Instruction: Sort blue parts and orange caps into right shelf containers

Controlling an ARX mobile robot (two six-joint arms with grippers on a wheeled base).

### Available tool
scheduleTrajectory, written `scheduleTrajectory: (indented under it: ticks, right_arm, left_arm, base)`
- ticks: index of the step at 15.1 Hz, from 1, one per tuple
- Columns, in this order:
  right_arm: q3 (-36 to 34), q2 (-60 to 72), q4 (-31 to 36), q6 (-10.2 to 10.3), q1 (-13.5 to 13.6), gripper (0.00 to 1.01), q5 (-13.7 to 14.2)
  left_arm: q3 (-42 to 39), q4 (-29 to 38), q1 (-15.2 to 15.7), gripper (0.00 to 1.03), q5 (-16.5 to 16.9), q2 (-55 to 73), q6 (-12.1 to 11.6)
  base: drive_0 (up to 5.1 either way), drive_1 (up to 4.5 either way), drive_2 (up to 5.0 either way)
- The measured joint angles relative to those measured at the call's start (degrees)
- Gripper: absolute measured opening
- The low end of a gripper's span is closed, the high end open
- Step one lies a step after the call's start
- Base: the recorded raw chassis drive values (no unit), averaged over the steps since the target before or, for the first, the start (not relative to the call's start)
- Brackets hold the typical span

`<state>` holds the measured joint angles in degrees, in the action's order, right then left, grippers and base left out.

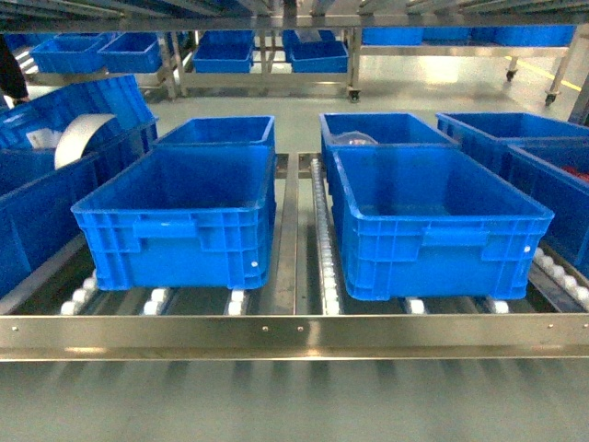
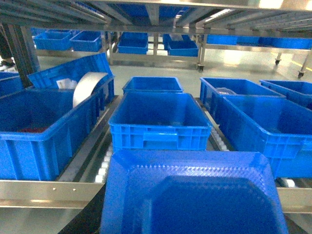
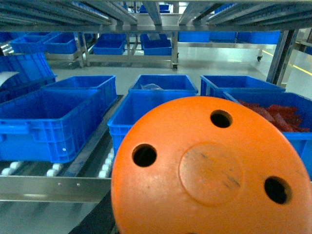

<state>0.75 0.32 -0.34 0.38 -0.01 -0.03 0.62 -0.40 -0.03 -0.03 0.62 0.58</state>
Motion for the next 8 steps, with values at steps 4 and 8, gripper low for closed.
scheduleTrajectory:
  ticks: [4, 8]
  right_arm:
    - [0.0, 0.0, 0.0, 0.0, 0.0, 0.45, 0.0]
    - [0.0, 0.0, 0.0, 0.0, 0.0, 0.45, 0.0]
  left_arm:
    - [0.0, 0.0, 0.0, 0.42, 0.0, 0.0, 0.0]
    - [0.0, 0.0, 0.0, 0.42, 0.0, 0.0, 0.0]
  base:
    - [0.0, 0.00, 0.0]
    - [0.0, 0.00, 0.0]
